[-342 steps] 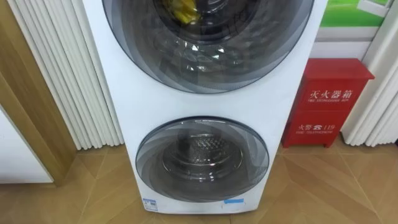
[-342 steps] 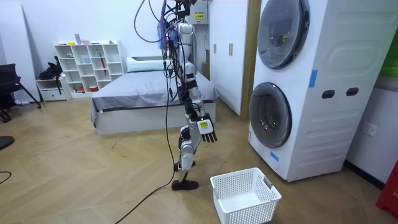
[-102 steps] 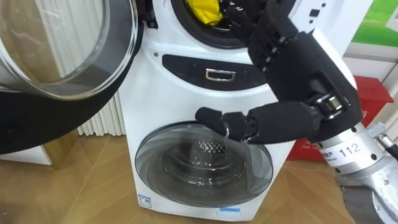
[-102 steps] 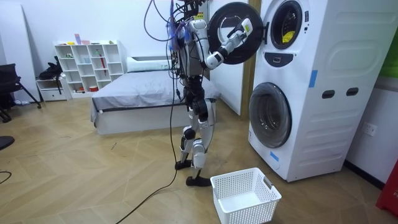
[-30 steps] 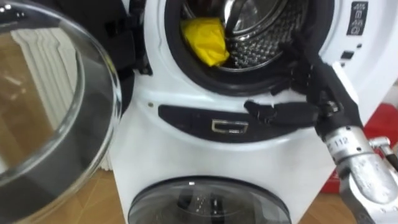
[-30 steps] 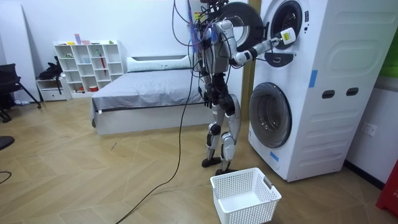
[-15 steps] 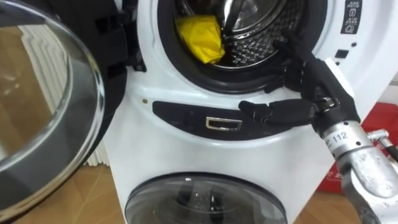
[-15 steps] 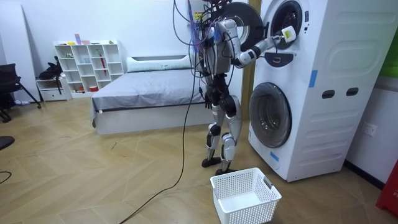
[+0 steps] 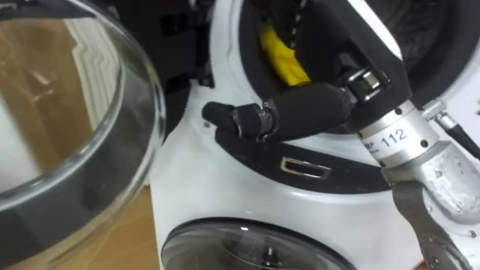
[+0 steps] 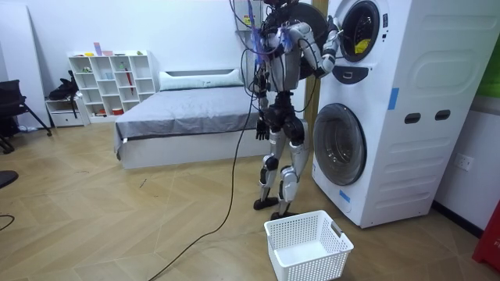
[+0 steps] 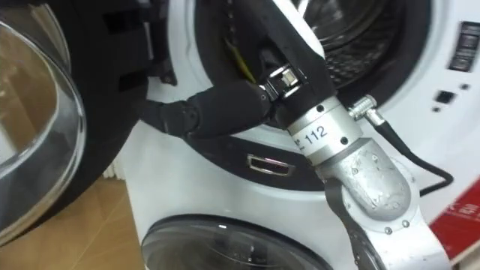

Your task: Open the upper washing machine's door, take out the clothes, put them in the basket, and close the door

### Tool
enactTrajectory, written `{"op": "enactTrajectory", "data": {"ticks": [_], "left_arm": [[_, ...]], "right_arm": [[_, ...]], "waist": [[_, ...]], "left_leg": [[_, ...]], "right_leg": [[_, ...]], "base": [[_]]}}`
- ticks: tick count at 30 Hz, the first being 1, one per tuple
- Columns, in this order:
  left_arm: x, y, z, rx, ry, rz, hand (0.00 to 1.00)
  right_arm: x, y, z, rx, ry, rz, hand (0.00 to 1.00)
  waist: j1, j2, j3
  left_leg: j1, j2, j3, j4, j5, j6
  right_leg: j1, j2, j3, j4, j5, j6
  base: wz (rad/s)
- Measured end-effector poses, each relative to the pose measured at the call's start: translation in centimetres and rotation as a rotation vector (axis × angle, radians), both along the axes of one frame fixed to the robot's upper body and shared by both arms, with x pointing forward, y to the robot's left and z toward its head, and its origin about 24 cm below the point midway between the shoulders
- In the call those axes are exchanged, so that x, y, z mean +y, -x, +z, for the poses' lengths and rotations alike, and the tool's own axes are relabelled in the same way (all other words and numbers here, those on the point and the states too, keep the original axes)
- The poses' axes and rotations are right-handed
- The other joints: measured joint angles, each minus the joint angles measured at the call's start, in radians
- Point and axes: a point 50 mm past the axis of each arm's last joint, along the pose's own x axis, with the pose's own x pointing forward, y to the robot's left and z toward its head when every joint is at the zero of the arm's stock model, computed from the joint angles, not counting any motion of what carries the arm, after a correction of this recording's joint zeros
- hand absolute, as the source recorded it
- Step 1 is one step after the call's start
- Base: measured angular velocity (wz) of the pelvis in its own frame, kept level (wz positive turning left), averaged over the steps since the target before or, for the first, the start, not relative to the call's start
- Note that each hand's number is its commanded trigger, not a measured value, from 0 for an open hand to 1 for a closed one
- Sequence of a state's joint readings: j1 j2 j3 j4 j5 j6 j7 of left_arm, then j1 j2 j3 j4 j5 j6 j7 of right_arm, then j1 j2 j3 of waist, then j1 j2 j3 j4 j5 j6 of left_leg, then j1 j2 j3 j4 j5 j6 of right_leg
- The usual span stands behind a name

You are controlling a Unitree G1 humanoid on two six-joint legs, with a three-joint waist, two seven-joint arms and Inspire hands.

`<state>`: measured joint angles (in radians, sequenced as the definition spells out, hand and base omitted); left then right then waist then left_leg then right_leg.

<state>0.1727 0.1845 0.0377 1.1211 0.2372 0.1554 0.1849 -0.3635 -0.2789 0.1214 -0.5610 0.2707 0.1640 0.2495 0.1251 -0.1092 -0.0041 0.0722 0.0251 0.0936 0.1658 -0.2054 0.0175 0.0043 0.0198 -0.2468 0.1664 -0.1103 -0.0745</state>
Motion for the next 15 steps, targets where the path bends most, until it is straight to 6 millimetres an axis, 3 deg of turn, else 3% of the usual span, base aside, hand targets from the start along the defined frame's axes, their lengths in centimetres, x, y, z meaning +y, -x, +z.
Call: {"op": "enactTrajectory", "data": {"ticks": [4,15], "left_arm": [[0.0,-0.5,0.0,-0.012,0.000,-0.003,0.00],[-0.1,-0.8,0.0,-0.024,-0.012,0.004,0.00]], "right_arm": [[0.2,0.1,-0.1,0.000,0.015,0.013,0.00],[-0.3,-0.2,0.0,0.000,-0.017,-0.035,0.00]], "waist": [[0.012,0.008,0.0056],[0.002,0.011,0.0080]], "left_leg": [[0.012,-0.001,-0.006,-0.014,-0.002,0.003],[0.022,-0.001,-0.017,-0.019,-0.008,0.007]], "right_leg": [[0.006,-0.001,-0.001,0.000,-0.002,0.004],[0.022,-0.002,-0.003,0.000,-0.005,0.008]], "base": [[0.01],[0.03]]}}
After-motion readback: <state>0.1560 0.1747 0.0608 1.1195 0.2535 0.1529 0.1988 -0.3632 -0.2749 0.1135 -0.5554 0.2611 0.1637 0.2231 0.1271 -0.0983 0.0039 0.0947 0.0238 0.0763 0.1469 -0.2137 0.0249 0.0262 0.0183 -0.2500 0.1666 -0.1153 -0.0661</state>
